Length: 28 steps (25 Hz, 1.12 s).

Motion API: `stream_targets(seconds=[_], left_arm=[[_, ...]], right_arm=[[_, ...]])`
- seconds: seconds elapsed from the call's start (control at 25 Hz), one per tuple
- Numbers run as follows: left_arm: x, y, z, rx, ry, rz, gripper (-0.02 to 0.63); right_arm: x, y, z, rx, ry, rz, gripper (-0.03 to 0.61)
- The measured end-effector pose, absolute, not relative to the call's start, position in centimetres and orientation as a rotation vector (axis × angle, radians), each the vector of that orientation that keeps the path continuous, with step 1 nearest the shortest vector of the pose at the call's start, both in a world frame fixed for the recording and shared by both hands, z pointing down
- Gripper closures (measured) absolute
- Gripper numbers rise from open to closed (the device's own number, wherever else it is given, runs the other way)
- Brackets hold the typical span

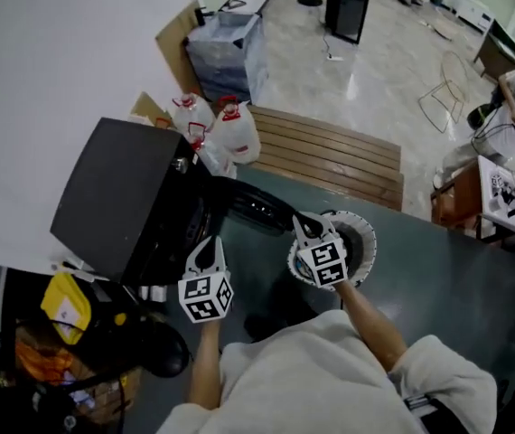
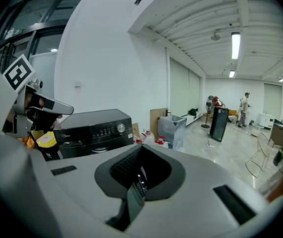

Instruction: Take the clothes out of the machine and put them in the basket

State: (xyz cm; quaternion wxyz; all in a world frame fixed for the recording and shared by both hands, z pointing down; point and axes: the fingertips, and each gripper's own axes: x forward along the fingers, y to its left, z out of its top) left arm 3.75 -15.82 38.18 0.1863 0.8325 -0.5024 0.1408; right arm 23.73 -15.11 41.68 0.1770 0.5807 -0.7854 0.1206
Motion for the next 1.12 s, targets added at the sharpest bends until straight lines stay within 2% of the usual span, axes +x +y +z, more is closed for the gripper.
stream_targets(seconds=[0.32, 0.68, 0.92, 1.12], left_arm=[[-9.0, -13.2, 36.0, 2.155, -1.730, 0.272, 0.595], [-22.8, -6.7, 35.2, 1.880, -2.049, 0.145, 0.595], [-28.5, -2.5, 35.4, 1.719, -2.183, 0.103, 0.595], [-30.6, -1.0, 35.7, 1.656, -2.228, 0.096, 0.595]], right_arm=[[9.6, -17.4, 38.1, 1.334, -2.453, 0.187, 0.557], [-7.3, -15.1, 35.4, 0.912, -2.662, 0.022, 0.557], [-15.1, -12.9, 34.5, 0.705, -2.745, -0.023, 0.556], [-18.2, -12.1, 34.6, 0.634, -2.775, -0.022, 0.556]])
